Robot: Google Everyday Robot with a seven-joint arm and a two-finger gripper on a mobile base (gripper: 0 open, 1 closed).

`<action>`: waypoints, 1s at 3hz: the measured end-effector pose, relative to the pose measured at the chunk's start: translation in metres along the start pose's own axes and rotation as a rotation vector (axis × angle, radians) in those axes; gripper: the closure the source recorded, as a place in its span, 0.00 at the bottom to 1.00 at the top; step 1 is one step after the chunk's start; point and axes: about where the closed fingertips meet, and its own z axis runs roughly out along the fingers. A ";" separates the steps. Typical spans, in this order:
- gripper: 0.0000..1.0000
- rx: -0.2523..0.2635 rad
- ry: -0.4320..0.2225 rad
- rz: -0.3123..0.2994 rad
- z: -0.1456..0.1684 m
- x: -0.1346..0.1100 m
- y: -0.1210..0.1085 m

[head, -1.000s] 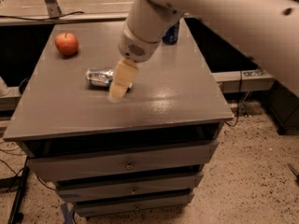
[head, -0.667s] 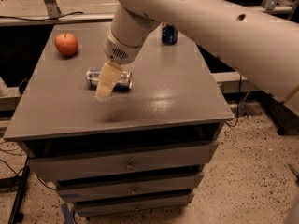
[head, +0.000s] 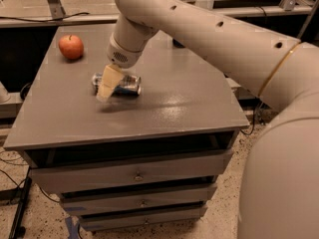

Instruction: Pick redbull can

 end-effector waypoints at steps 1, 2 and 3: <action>0.18 -0.024 0.016 0.039 0.014 0.008 -0.008; 0.41 -0.049 0.037 0.091 0.021 0.024 -0.007; 0.65 -0.053 0.039 0.097 0.017 0.023 -0.006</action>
Offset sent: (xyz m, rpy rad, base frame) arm 0.0047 -0.0293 -0.0423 -0.0162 0.1503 -0.1133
